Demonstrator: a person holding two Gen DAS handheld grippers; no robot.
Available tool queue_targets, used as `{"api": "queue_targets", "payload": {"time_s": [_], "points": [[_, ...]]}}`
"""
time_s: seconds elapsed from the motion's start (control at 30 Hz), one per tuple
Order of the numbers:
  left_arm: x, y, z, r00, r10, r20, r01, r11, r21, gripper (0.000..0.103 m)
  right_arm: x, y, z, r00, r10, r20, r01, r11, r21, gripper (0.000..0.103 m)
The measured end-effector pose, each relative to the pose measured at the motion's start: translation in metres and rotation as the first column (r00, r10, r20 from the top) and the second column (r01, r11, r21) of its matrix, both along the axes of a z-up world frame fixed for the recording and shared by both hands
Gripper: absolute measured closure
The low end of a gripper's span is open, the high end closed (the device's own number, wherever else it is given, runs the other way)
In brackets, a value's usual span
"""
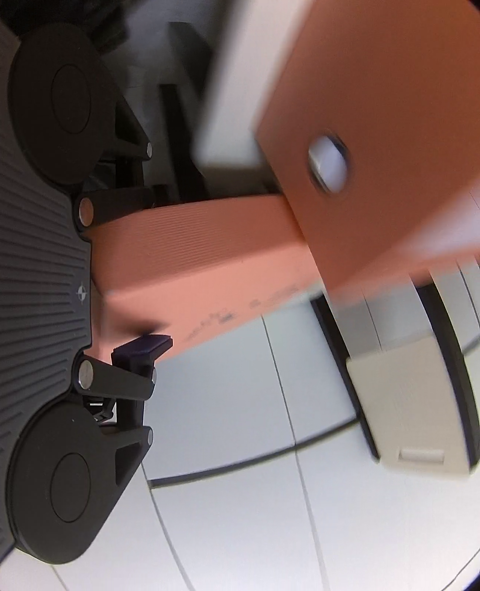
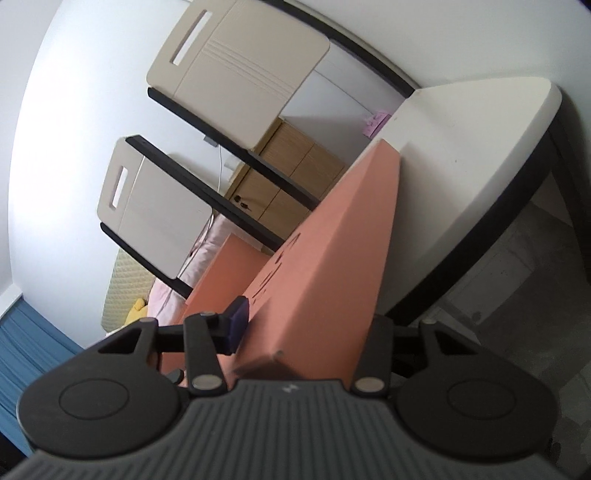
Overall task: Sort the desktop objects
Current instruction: 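Lift the lid with both tools and tilt it over the open box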
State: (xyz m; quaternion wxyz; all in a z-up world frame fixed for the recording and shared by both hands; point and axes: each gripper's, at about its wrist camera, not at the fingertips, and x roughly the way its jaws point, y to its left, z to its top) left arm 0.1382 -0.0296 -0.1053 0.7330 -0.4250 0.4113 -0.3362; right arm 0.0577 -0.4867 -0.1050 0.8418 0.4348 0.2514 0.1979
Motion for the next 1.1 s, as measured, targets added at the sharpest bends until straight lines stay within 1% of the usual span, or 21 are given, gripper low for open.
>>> {"api": "queue_targets", "payload": {"time_s": [0.13, 0.23, 0.33, 0.43, 0.57, 0.7, 0.77, 0.87, 0.97, 1.1], "points": [[0.003, -0.004, 0.035, 0.998, -0.008, 0.068, 0.006, 1.000, 0.027, 0.052, -0.002, -0.004, 0.017, 0.999, -0.035, 0.015, 0.035, 0.999, 0.039, 0.054], [0.003, -0.005, 0.057, 0.995, -0.017, 0.102, 0.014, 0.999, 0.031, 0.052, -0.004, -0.005, 0.033, 0.998, -0.046, 0.044, 0.044, 0.998, 0.053, 0.053], [-0.002, 0.003, 0.076, 0.991, -0.024, 0.132, 0.020, 0.999, 0.029, 0.052, -0.005, -0.002, 0.053, 0.995, -0.042, 0.086, 0.038, 0.998, 0.050, 0.053], [-0.007, 0.018, 0.095, 0.987, -0.012, 0.160, 0.009, 1.000, 0.020, 0.052, -0.001, 0.008, 0.075, 0.991, -0.025, 0.129, 0.020, 0.999, 0.044, 0.053], [-0.014, 0.053, 0.119, 0.988, 0.026, 0.152, -0.027, 1.000, 0.009, 0.051, 0.014, 0.037, 0.105, 0.982, 0.022, 0.187, -0.028, 0.999, 0.029, 0.053], [-0.021, 0.101, 0.144, 0.979, 0.093, 0.182, -0.101, 0.994, 0.033, 0.051, 0.042, 0.087, 0.110, 0.974, 0.098, 0.205, -0.107, 0.994, 0.037, 0.053], [-0.024, 0.125, 0.150, 0.972, 0.131, 0.194, -0.143, 0.989, 0.045, 0.051, 0.057, 0.114, 0.110, 0.968, 0.137, 0.211, -0.149, 0.988, 0.043, 0.053], [-0.025, 0.165, 0.148, 0.966, 0.180, 0.183, -0.193, 0.980, 0.052, 0.051, 0.079, 0.153, 0.111, 0.956, 0.195, 0.220, -0.210, 0.976, 0.051, 0.053], [-0.023, 0.206, 0.136, 0.963, 0.215, 0.161, -0.226, 0.973, 0.051, 0.051, 0.099, 0.191, 0.110, 0.943, 0.246, 0.224, -0.264, 0.963, 0.056, 0.053], [-0.013, 0.244, 0.114, 0.964, 0.240, 0.116, -0.246, 0.969, 0.040, 0.051, 0.113, 0.224, 0.091, 0.946, 0.265, 0.186, -0.277, 0.960, 0.047, 0.053]]}}
